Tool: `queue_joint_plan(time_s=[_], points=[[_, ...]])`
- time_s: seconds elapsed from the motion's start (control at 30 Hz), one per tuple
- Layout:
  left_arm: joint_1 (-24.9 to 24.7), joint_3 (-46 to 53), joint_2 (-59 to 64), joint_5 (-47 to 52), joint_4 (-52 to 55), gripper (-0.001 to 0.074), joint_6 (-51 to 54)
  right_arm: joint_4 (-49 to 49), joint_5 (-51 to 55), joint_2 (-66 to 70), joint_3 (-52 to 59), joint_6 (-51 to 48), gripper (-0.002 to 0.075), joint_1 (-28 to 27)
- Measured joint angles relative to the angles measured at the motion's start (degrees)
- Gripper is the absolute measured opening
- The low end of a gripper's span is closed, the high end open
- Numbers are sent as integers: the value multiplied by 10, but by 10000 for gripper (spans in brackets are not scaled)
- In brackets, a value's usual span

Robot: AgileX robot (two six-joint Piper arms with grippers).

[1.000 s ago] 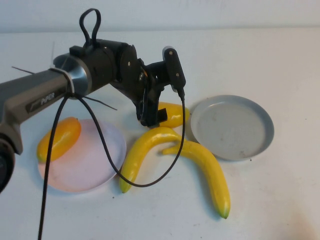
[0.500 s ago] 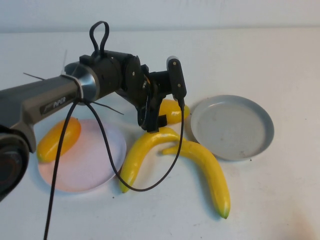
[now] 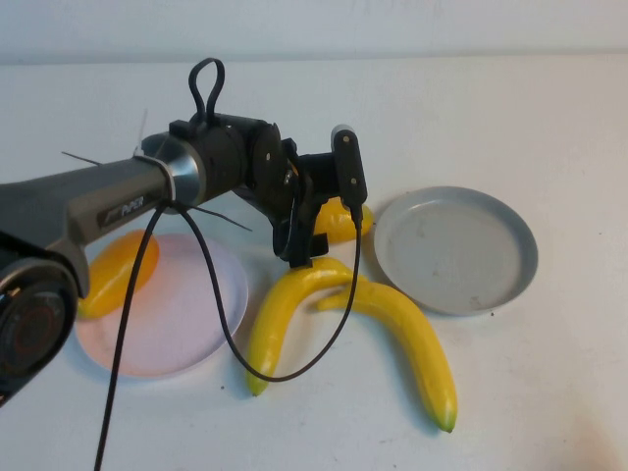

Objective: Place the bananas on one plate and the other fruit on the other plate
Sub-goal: Put one type of fruit in the left plate

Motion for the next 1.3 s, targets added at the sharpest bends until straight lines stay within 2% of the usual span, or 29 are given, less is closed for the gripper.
queue_joint_plan(time_s=[0.13,0.37,0.47,0.7,0.8,0.93,1.03,1.17,1.3], points=[[0,0,1,-1,0,516,1,0,0,0,0,0,-17,0],[0,0,-17,30,-17,517,-17,0,0,0,0,0,-17,0],[0,-6,-58,75,-24,517,-90,0,0,0,0,0,-17,0],[0,-20,-169,206,1,517,-422,0,0,0,0,0,-17,0],[0,-20,-193,267,34,517,-515,0,0,0,0,0,-17,0],[0,-20,-205,355,98,517,-565,0,0,0,0,0,-17,0],[1,-19,-213,382,110,517,-580,0,0,0,0,0,-17,0],[1,19,-252,384,128,517,-589,0,0,0,0,0,-17,0],[1,136,-313,329,172,517,-601,0,0,0,0,0,-17,0]])
